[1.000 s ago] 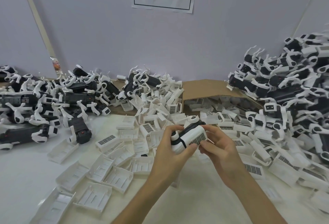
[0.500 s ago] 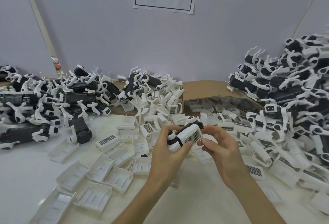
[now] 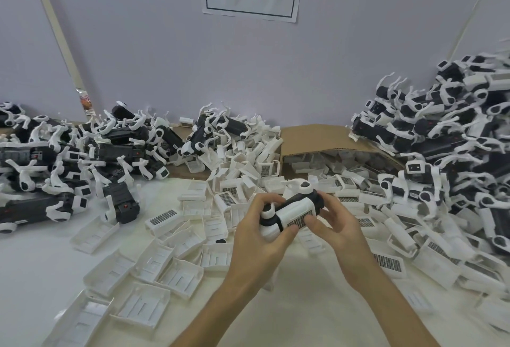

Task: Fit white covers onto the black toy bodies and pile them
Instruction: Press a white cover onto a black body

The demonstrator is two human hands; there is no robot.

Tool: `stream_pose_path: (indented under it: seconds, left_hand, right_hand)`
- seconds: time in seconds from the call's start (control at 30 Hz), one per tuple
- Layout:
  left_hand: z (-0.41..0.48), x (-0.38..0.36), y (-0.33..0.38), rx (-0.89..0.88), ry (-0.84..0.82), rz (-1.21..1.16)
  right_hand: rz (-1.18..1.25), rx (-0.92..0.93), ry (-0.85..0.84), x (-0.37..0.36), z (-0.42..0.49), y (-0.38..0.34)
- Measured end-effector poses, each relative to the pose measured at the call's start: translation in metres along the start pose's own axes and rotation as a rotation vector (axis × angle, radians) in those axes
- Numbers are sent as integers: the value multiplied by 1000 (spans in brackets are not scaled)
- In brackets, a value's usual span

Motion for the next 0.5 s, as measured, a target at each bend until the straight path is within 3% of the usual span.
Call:
stream_pose_path:
  seconds: [0.23, 0.5]
  left_hand:
    - [3, 1, -2, 22, -128, -41]
    - [3, 1, -2, 11, -230, -8]
  right_hand:
    - [-188, 53, -60, 8, 0, -6]
    - [-164, 63, -130, 14, 0, -8]
Point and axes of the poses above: each hand's wrist, its own z-axis towards the middle knuckle, its own x-axis out of the back of the hand, y = z × x, the point moved 4 cm from there along z, towards the middle knuckle, and after that the axes turned 2 degrees about y, right-handed, at the moved point
